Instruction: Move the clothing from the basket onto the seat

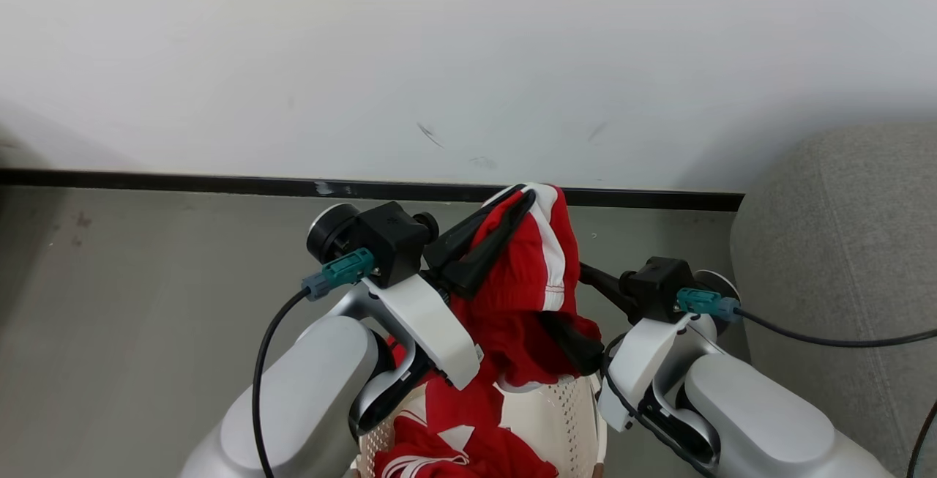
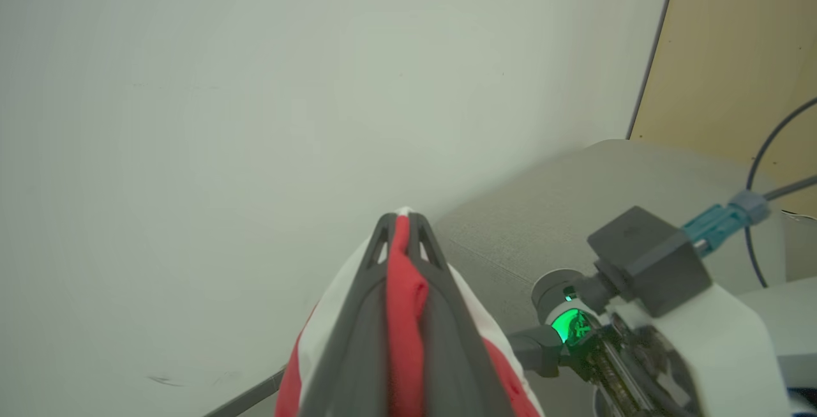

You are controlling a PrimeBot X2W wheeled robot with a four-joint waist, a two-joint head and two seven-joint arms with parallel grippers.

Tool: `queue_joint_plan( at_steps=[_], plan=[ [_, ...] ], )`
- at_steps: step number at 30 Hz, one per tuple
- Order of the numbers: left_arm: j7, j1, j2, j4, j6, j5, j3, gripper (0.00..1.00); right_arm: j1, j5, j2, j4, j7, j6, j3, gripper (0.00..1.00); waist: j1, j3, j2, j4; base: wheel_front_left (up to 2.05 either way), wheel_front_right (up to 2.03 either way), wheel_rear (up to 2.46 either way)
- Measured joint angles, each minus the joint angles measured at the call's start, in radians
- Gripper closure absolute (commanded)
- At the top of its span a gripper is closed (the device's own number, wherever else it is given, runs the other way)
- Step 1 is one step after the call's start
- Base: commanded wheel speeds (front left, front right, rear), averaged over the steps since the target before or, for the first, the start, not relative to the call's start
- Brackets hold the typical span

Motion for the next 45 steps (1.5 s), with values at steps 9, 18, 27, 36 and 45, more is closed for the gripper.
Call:
queue_joint_plan(
  at_steps=[9, 18, 27, 36, 45],
  plan=[
    [0.005, -0.002, -0.003, -0.017, 0.0, -0.02, -0.032, 1.0, -0.051, 0.028, 0.007, 0.045, 0.0, 0.0, 0.029, 0.0, 0.0, 0.012, 0.0, 0.03, 0.0, 0.0, 0.0],
    [0.011, -0.002, -0.003, -0.021, 0.0, -0.034, -0.051, 1.0, -0.088, 0.053, 0.024, 0.066, 0.0, 0.0, 0.058, 1.0, 0.0, 0.018, 0.0, 0.055, 0.0, 0.0, 0.0],
    [0.011, 0.0, 0.015, 0.004, 0.0, -0.043, -0.04, 1.0, -0.095, 0.061, 0.024, 0.06, 0.0, 0.0, 0.031, 1.0, 0.0, 0.008, 0.0, 0.05, 0.0, 0.0, 0.0],
    [0.011, 0.03, 0.043, 0.03, 0.001, -0.05, -0.029, 1.0, -0.088, 0.061, 0.002, 0.03, 0.0, 0.0, -0.041, 1.0, 0.0, -0.001, 0.0, 0.032, 0.0, 0.0, 0.0],
    [0.009, 0.049, 0.061, 0.048, 0.002, -0.051, -0.029, 1.0, -0.078, 0.059, -0.012, -0.008, 0.0, 0.0, -0.1, 1.0, 0.0, -0.008, 0.0, 0.014, 0.0, 0.0, 0.0]
  ],
)
